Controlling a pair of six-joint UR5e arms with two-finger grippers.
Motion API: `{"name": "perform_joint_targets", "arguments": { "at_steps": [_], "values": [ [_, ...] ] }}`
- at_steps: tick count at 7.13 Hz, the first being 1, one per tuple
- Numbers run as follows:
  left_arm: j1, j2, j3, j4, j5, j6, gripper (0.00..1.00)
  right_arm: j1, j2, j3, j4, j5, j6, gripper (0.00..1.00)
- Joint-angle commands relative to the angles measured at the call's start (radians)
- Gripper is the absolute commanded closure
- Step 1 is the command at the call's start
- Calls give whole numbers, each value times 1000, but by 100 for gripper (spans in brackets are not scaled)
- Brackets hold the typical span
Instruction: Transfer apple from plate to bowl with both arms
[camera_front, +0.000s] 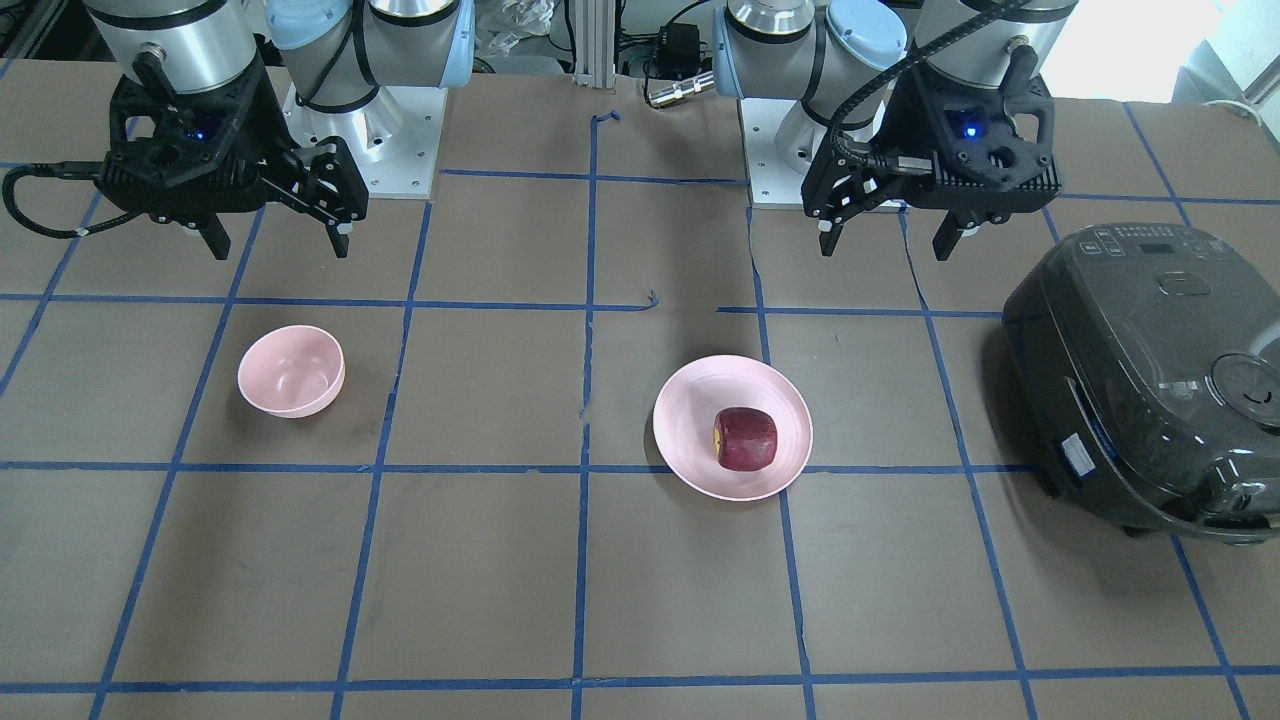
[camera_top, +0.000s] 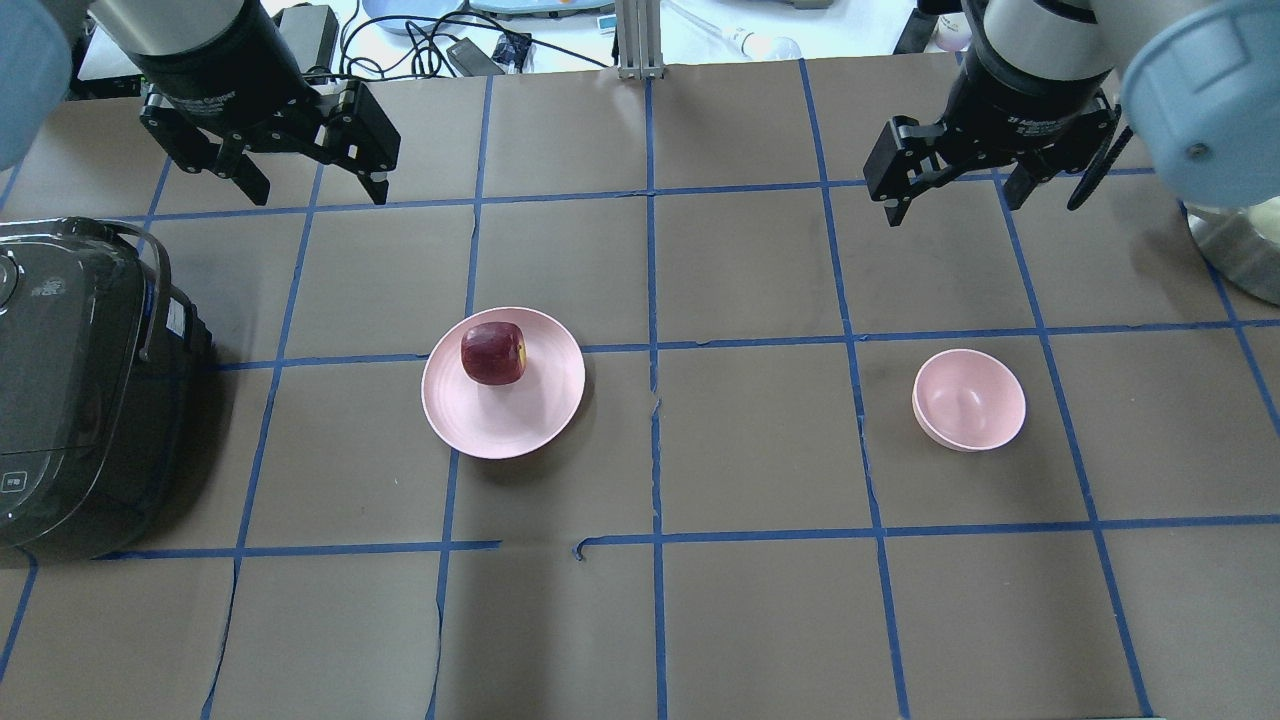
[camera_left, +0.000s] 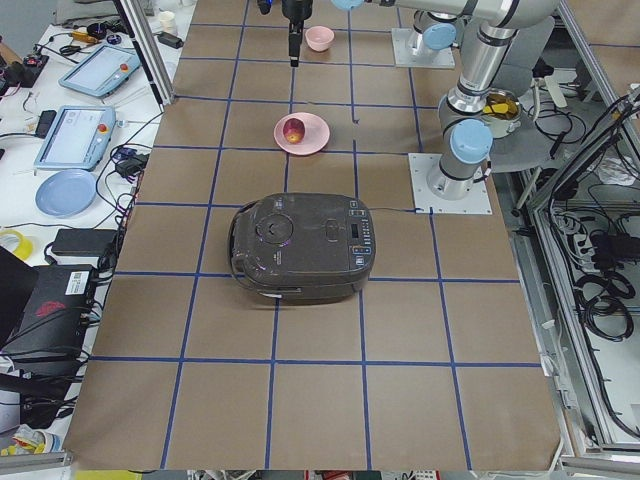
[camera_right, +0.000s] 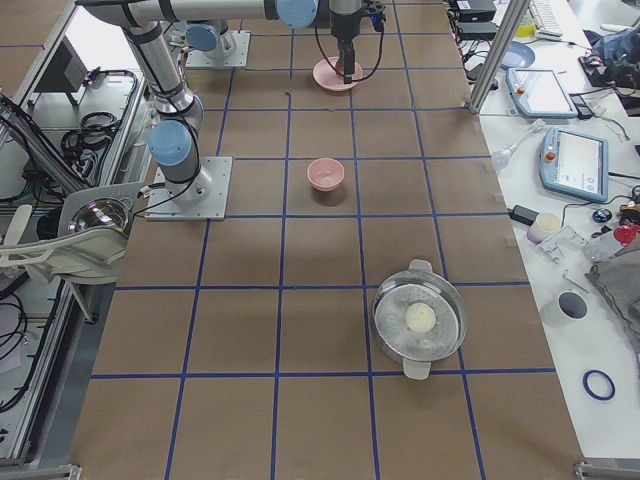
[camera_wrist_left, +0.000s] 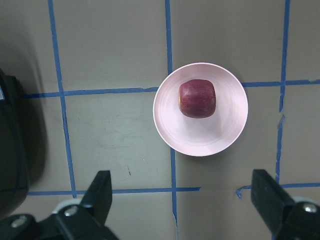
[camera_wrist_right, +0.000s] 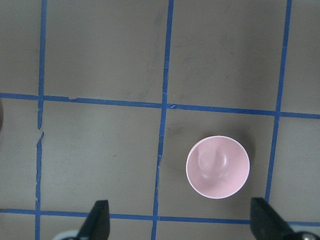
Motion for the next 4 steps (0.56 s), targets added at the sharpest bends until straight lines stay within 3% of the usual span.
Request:
{"name": "perform_joint_targets", "arguments": {
  "at_steps": [1,4],
  "values": [
    [0,3,-10,0,1,0,0,0,-9,4,1,-1,0,0],
    [0,0,-17,23,1,-2,0,-23,-9,4,2,6,-33,0]
  ]
}}
